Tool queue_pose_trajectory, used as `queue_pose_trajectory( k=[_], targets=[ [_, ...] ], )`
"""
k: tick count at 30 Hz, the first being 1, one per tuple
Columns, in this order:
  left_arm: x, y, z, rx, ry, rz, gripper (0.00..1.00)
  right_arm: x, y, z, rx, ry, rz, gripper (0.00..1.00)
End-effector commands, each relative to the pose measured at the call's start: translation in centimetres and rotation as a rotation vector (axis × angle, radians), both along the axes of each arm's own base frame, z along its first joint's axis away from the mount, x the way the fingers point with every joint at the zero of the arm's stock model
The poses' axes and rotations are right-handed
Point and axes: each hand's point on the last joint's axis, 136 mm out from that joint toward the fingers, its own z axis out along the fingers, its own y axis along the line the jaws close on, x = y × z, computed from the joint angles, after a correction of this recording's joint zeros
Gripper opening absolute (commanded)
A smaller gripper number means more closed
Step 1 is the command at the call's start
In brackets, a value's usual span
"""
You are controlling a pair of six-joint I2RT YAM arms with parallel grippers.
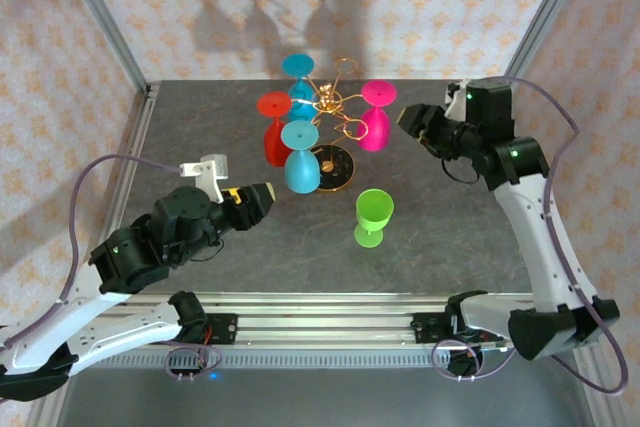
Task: Take the wine glass off the wine glass rack
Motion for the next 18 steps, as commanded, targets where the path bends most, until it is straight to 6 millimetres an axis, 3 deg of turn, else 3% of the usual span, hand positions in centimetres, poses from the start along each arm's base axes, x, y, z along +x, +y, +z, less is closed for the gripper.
queue_pose_trajectory(
  k=[1,8,14,18],
  targets=[
    [0.6,1.4,0.9,0.021,-0.024,0.052,0.66,2.5,0.7,2.0,0.102,-0.089,0.031,0.58],
    [2.0,1.5,0.4,-0.029,0.039,0.057,0.66,6.6,-0.9,1.5,0.171,-0.095,-0.011,0.57],
    [3.3,0.3,0.0,-0.028,0.062,0.044,0.66,8.2,-0.3,0.2,0.188,-0.071,0.021,0.45],
    [4.1,-0.3,-0.1,-0.026,0.079,0.035,0.66,9.0,0.1,-0.4,0.217,-0.058,0.034,0.43]
  ],
)
